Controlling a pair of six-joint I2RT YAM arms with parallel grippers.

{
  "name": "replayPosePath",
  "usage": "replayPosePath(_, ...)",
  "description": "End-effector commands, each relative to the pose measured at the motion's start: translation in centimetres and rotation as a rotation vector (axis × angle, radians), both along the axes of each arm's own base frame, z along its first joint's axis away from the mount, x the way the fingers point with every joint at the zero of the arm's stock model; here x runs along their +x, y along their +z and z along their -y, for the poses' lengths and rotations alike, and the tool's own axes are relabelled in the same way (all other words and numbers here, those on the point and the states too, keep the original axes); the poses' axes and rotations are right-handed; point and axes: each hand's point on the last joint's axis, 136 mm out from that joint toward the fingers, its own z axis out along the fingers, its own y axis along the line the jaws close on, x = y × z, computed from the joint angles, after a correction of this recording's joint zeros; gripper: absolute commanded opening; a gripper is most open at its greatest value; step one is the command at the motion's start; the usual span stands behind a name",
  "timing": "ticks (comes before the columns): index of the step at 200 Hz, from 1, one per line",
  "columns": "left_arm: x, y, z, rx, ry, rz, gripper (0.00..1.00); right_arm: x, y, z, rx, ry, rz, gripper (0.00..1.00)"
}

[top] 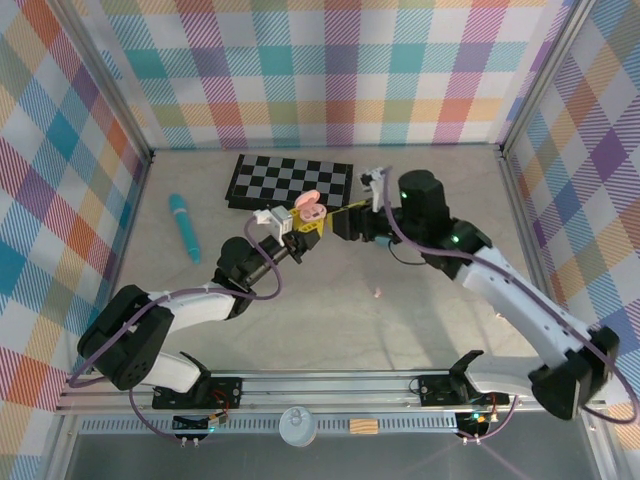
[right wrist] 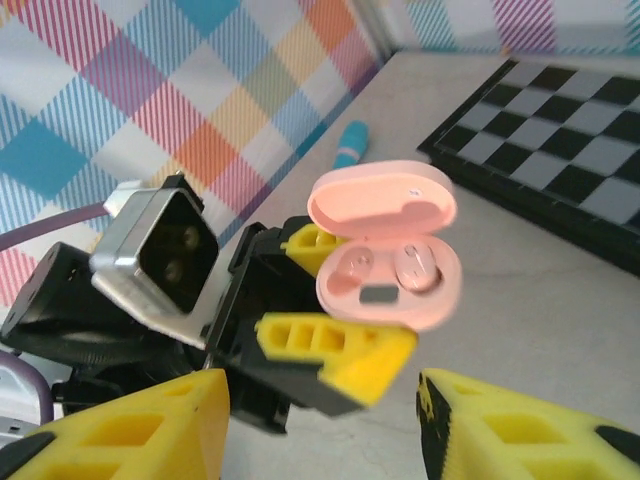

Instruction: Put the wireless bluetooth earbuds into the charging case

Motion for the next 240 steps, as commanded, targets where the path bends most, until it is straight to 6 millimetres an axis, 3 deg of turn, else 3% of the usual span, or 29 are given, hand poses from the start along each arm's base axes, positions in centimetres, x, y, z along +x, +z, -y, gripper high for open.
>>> replayPosePath(1,0.2,1.2,-0.8,-0.024,0.023,0.058,0.30,1.4,0.4,3.8,0.010,-0.214,0.039,0.54)
replayPosePath(38,-0.2,1.5,-1.6,-0.020,0.035,0.071,0.30,1.6,-7.0,11.1,-0.233,-0.469,-0.144,0.56)
replayPosePath(60,-0.7,1.7,-2.0,-0.019,0.040,0.076,0.30,0.7,-12.6,13.7,-0.406,-0.532,-0.325,0.56)
replayPosePath(90,-1.5,2.1,-2.2,-0.017,0.023,0.080,0.30,-0.7,-19.0,10.9,-0.381,-0.321,-0.535,0.56)
replayPosePath(138,-2.8,3.0,-2.3,-0.016,-0.008,0.090,0.30,-0.2,-24.9,8.4,-0.352,-0.126,-0.690,0.52)
replayPosePath(194,-3.5,3.8,-2.1,-0.017,-0.040,0.107,0.30,1.3,-29.4,7.8,-0.352,-0.086,-0.737,0.49)
replayPosePath(240,-3.6,4.1,-2.0,-0.014,-0.047,0.109,0.30,0.2,-31.1,8.6,-0.373,-0.090,-0.784,0.49)
